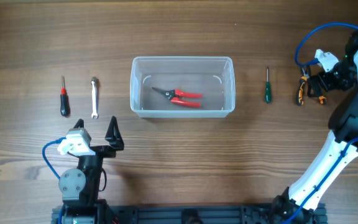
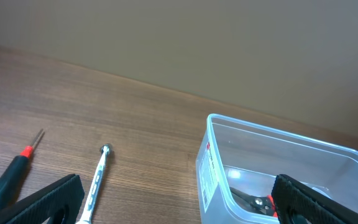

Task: Pack container
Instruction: 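Lower the right gripper and grasp the orange pliers at the handles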

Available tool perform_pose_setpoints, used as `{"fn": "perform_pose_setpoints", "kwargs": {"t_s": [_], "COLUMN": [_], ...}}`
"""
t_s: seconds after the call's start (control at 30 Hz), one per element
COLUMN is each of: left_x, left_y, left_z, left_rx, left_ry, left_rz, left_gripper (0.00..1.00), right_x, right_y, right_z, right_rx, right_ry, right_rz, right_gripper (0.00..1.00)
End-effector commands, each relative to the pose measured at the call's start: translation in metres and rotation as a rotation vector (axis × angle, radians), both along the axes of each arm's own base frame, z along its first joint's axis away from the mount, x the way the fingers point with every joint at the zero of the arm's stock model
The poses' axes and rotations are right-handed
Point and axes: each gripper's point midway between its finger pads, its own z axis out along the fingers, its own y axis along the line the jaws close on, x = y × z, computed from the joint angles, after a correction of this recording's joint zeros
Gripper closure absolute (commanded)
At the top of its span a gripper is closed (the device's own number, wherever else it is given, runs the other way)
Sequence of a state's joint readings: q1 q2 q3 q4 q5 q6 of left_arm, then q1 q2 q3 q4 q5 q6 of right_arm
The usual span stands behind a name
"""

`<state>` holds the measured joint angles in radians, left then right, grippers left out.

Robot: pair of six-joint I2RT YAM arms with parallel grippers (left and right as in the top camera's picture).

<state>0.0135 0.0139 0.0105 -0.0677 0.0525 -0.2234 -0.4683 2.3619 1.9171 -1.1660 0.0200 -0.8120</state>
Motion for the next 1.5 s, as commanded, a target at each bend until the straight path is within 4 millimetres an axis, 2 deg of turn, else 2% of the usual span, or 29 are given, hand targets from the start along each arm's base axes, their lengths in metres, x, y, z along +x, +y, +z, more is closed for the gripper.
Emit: {"fn": "perform_pose_setpoints", "kwargs": {"t_s": [0.0, 0.53, 1.0, 1.27, 1.47], "left_x": [0.0, 0.0, 0.0, 0.0, 0.0], "left_y": [0.002, 0.002, 0.002, 0.002, 0.002], "left_z": [-0.002, -0.002, -0.002, -0.002, -0.002], "left_rx": [-0.009, -0.009, -0.009, -0.009, -0.009], "left_ry": [0.005, 0.005, 0.005, 0.005, 0.005], "left_rz": [0.008, 0.008, 0.008, 0.008, 0.008], "left_gripper": [0.0, 0.0, 0.0, 0.0, 0.0], "right_x": [-0.005, -0.007, 0.001, -0.012, -0.013], "right_y": [0.002, -0.004, 0.003, 0.009, 0.01], "right_z": [-0.008, -0.012, -0.012, -0.03, -0.032], "right_rx": [0.01, -0.027, -0.056, -0.039, -0.038], "right_ry": [0.027, 0.04, 0.04, 0.074, 0.071], "right_rz": [-0.011, -0.017, 0.01, 0.012, 0.01], "right_gripper": [0.01, 0.01, 0.0, 0.0, 0.0]}}
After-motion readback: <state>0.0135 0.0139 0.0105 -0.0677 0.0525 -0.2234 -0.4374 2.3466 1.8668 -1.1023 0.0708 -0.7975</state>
